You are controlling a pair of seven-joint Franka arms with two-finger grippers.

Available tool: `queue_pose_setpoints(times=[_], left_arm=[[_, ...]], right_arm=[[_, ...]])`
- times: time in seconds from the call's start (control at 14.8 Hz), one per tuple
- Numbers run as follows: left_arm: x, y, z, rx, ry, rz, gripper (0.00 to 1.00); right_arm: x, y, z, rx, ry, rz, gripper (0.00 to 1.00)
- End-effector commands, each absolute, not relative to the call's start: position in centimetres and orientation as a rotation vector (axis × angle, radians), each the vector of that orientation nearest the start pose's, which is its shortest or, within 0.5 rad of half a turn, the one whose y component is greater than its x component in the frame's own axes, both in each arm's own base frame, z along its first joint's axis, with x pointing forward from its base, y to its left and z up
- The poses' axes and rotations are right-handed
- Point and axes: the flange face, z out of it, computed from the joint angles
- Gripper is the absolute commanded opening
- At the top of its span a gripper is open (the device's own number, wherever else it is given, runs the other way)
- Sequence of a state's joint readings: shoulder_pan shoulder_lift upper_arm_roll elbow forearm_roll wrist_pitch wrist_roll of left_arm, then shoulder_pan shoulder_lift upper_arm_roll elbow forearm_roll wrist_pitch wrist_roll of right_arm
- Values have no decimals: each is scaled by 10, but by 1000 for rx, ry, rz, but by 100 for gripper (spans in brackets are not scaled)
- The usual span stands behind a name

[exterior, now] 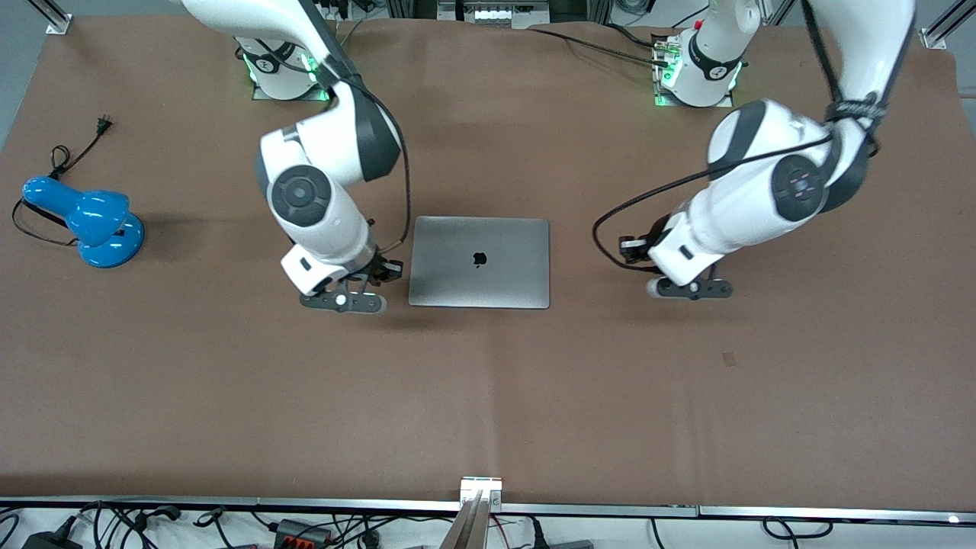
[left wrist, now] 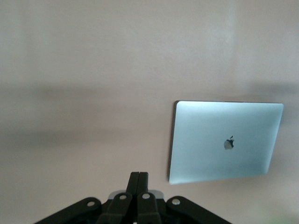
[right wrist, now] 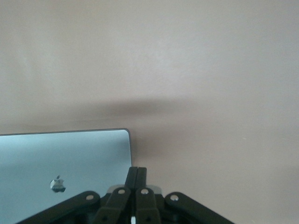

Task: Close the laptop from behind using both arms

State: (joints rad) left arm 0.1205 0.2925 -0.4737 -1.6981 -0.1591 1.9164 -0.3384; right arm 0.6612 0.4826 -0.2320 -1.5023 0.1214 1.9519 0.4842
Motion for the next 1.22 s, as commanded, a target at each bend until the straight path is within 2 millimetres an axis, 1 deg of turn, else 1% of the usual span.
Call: queue_pose_setpoints(times=[0.0,0.07,0.14,0.2,0.27,0.34,0.41,0.47,0.54,0.61,0.68,0.81,0.88,0.95,1.08,1.15], left_arm=[[609,-158,492,-3369,32,238,1],[607,-141,514,-3370,27,244,1],[603,-122,534,-3362,4,257,1],[596,-109,556,-3351,-11,275,1],[590,-101,573,-3341,-23,274,1],[585,-98,584,-3330,-30,254,1],[585,-95,584,-3324,-40,252,1],[585,-94,580,-3320,-45,266,5],[584,-96,574,-3317,-53,290,7],[584,-99,576,-3317,-51,286,7],[581,-103,577,-3313,-60,288,8],[580,-102,577,-3303,-126,311,19],[581,-101,575,-3301,-144,317,30],[581,-101,576,-3296,-171,318,40],[581,-97,573,-3251,-259,320,63],[581,-97,572,-3238,-291,321,75]], right_arm=[[625,297,434,-3162,106,79,0],[630,285,447,-3161,112,91,0],[633,276,454,-3162,109,105,0],[638,264,456,-3162,104,111,0],[640,255,463,-3155,94,103,0],[642,239,476,-3145,108,88,0],[645,228,479,-3139,106,81,0],[649,211,488,-3128,100,67,0],[651,196,494,-3120,89,60,46],[653,184,499,-3121,104,50,93],[652,176,507,-3120,103,38,100],[651,163,520,-3127,87,21,100],[652,152,524,-3141,103,6,100],[656,132,529,-3141,141,-11,100],[660,106,535,-3133,173,-31,100],[659,92,541,-3121,187,-43,100]])
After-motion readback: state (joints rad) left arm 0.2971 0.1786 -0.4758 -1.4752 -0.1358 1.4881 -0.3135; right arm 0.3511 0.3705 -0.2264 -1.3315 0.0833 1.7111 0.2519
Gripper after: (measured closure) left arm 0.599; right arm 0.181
